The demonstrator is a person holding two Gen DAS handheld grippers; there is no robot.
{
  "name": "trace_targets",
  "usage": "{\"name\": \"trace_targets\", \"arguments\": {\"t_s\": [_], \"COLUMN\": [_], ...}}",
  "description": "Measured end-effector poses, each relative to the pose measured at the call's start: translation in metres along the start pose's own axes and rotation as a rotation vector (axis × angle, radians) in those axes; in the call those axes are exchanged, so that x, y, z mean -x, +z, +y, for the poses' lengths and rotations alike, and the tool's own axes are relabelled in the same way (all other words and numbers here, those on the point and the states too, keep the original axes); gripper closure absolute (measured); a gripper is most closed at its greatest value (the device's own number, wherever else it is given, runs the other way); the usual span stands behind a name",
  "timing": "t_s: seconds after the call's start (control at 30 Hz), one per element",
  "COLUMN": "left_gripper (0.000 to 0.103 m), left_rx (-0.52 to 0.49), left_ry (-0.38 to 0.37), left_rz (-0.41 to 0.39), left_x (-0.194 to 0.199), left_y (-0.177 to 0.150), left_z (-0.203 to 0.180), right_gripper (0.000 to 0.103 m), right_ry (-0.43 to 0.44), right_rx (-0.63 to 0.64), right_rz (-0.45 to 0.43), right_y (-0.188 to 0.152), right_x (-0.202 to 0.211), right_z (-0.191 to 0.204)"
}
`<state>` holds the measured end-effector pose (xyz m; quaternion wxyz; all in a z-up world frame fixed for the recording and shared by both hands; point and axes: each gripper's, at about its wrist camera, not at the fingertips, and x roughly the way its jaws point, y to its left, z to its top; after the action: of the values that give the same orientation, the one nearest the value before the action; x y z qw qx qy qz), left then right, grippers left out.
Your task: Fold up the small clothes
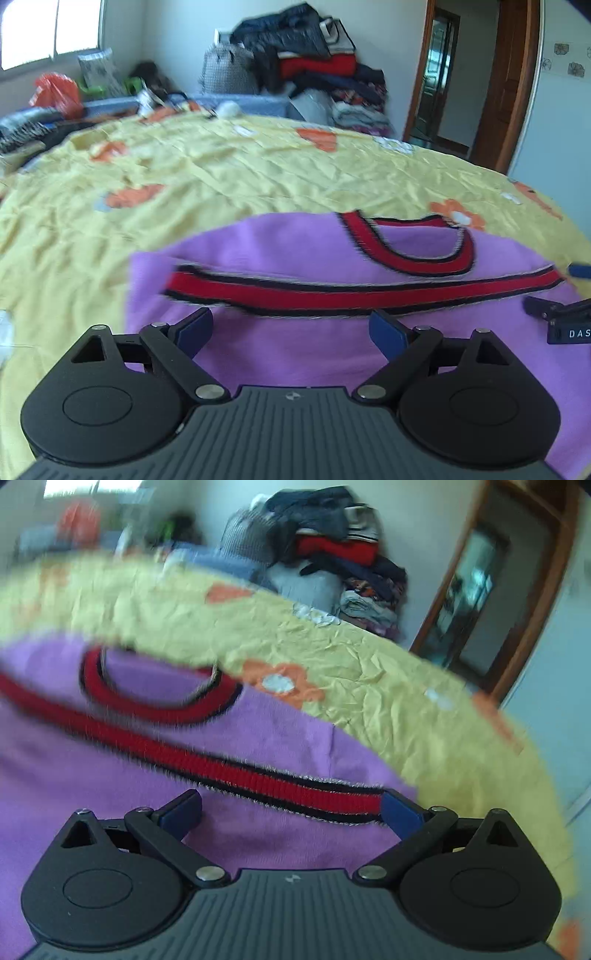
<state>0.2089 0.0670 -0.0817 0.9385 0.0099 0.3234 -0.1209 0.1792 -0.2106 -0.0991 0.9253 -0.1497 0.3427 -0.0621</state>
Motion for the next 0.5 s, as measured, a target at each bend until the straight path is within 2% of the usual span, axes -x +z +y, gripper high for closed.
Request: {"name": "trace_targets", "arguments": {"t_s": [0.07,0.13,0.2,0.3,0.5], "left_gripper": [0.012,0.01,0.003,0.0,0.0], "left_rx": [0.008,-0.006,-0.019,-0.034,-0.027], "left_ry": [0.017,0.038,0.043,0.069,0.088], "left_rz": [0.008,0.039,0.039,0.059,0.081], "left_x": [-0.008,-0.021,-0.03,-0.042,-0.057], "left_y": [-0.002,-0.002,0.001,0.008,0.021], "left_z": [0.009,0.013,0.016,0.017,0.022], "right_gripper": [0.0,0.0,0.0,0.0,0.0], "right_ry": [0.054,0.164,0.215,0.202,0.204], "right_rx": [0.024,-0.089,-0.203,-0.283,-0.296], "right_rz": [-0.03,0.005,0.057,0.067,0.06], "right_y": [0.001,0.003,0.001,-0.003,-0.006], "right_x": [0.002,-0.007,-0.026,-0.039,-0.04], "right_z": [0.006,-0.004,-0.022,-0.046,-0.052]}}
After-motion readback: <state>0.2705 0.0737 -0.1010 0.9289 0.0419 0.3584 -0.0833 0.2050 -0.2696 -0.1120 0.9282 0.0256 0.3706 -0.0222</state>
